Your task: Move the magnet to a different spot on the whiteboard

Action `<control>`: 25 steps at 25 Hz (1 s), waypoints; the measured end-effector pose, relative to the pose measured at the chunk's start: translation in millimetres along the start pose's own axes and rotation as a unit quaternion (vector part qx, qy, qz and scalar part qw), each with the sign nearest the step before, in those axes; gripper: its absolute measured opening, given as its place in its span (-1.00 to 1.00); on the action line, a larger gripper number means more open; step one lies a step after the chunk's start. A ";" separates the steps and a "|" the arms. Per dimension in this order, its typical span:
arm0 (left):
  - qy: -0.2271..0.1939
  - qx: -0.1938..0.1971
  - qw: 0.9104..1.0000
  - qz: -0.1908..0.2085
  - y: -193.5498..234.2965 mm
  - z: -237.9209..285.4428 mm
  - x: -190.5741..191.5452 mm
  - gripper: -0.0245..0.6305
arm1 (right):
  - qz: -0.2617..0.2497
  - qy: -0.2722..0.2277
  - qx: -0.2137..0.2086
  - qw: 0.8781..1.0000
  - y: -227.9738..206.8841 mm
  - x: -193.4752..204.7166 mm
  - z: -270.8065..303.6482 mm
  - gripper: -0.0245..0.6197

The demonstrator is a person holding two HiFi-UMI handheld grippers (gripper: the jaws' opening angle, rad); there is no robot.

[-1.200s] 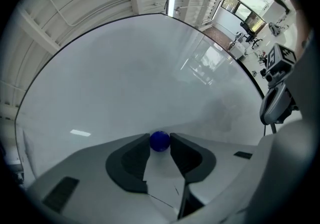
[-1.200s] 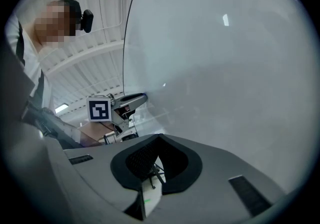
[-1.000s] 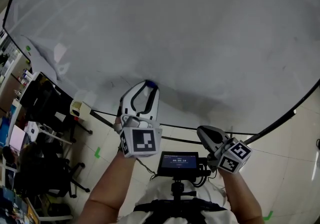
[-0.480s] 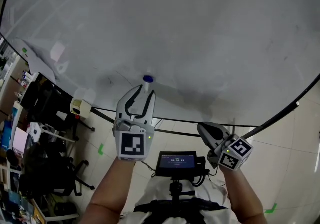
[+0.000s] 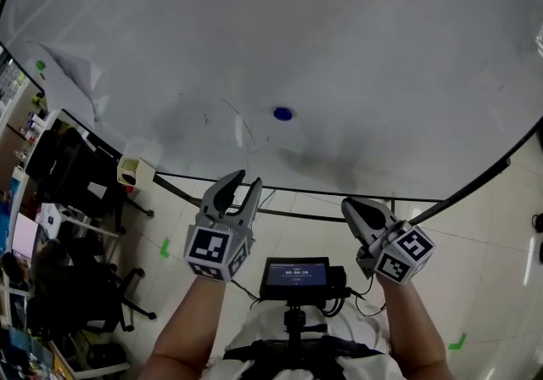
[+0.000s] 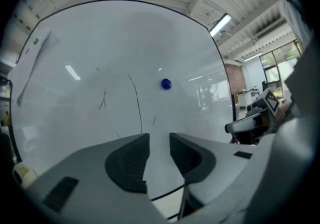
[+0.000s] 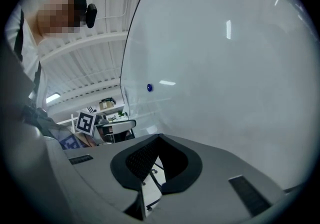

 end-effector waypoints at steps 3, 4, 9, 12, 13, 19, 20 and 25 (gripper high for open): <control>0.010 0.039 0.998 -0.038 9.2 -18.5 20.5 -0.52 | -0.012 0.004 0.014 1.000 17.2 2.1 5.3 -0.86; 0.015 0.049 0.998 -0.048 13.2 -26.6 28.3 -0.52 | -0.014 0.006 0.017 1.000 25.0 4.5 8.1 -0.86; 0.020 0.098 0.991 -0.091 36.7 -68.7 68.4 -0.67 | -0.028 0.015 0.023 0.999 68.6 26.8 23.4 -0.86; 0.023 0.122 0.987 -0.106 47.2 -90.9 89.7 -0.80 | -0.035 0.017 0.028 0.999 93.7 40.9 28.3 -0.86; 0.024 0.131 0.985 -0.110 50.0 -97.8 95.9 -0.82 | -0.036 0.016 0.030 0.999 102.4 45.2 29.1 -0.86; 0.025 0.191 0.975 -0.113 56.4 -120.9 119.5 -0.85 | -0.001 -0.005 0.054 0.999 134.8 66.8 24.3 -0.86; 0.023 0.200 0.973 -0.112 56.5 -123.4 121.3 -0.85 | -0.001 -0.006 0.060 0.998 139.8 69.8 22.3 -0.86; 0.022 0.233 0.966 -0.113 57.4 -137.0 128.4 -0.85 | -0.006 -0.010 0.080 0.997 166.6 81.2 14.7 -0.86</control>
Point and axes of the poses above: the fingertips, and each gripper's own axes: z forward along the fingers, y to its left, x out of its underside, the point moved 9 cm from there along -z, backward along the fingers, and after that the axes turned 3 degrees about -x, right-handed, at the moved point
